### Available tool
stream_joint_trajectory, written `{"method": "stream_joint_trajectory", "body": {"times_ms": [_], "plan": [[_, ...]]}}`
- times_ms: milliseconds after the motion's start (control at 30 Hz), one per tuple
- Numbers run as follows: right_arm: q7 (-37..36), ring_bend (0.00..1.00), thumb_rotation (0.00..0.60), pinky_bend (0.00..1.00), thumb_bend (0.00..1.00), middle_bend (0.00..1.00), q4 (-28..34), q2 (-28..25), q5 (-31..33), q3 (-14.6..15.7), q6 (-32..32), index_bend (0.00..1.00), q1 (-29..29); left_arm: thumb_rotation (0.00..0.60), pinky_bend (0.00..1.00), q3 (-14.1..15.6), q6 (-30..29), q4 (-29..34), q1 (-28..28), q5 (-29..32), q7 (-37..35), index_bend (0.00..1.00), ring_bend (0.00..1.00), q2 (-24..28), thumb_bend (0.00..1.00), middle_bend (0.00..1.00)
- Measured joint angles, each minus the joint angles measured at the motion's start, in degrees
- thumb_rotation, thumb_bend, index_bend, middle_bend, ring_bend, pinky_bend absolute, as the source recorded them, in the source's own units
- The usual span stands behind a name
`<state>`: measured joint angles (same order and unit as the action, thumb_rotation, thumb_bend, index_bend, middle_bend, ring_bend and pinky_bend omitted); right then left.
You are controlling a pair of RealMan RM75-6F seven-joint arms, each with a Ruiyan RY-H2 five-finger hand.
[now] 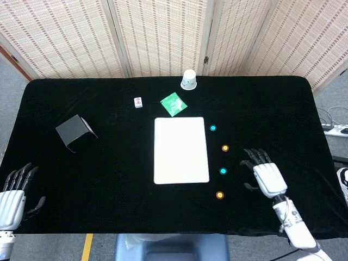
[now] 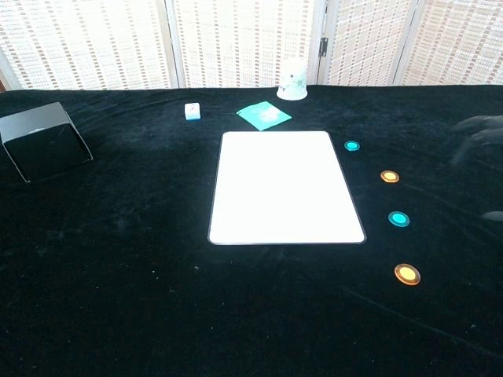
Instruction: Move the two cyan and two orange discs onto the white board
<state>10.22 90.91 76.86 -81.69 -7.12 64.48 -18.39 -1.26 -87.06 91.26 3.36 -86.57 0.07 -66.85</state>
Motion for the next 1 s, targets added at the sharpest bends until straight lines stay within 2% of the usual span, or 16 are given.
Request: {"method": "stream_joint_trajectory", "body": {"times_ms": [100,300,667,1000], "plan": [[1.54,0.01,0.6,0.0,0.26,0.12,-1.73,2.48,2.92,-1.08,-3.45,0.37,-2.73,0.6,0.0,0.01,0.15,-0.12,-0.08,0.19,-0.13,0.12,0.07,0.06,0.4,0.02],[4.7,0.02,0.6,0.0,0.26,0.12,-5.56,6.07,7.04,-1.38,-8.35,0.4,-6.24,0.6,0.0,0.03,0.63,-0.39,-0.03,0.41,-0.14,0.12,0.07,-0.08,0.4,0.02],[6.04,0.01,0.6,0.0,0.31,0.12,-10.91,10.3,10.84,-1.4,-11.21,0.42,-9.56,0.6,0.0,-0.09,0.75,-0.09,0.17,0.16,0.47,0.12,0.07,-0.14,0.4,0.02],[7.37,0.01,0.6,0.0,0.34,0.12,-12.59,11.82,12.46,-0.81,-11.89,0.43,-11.15,0.6,0.0,-0.1,0.92,-0.49,0.08,0.46,0.53,0.12,0.07,-0.42,0.4,0.02]]}}
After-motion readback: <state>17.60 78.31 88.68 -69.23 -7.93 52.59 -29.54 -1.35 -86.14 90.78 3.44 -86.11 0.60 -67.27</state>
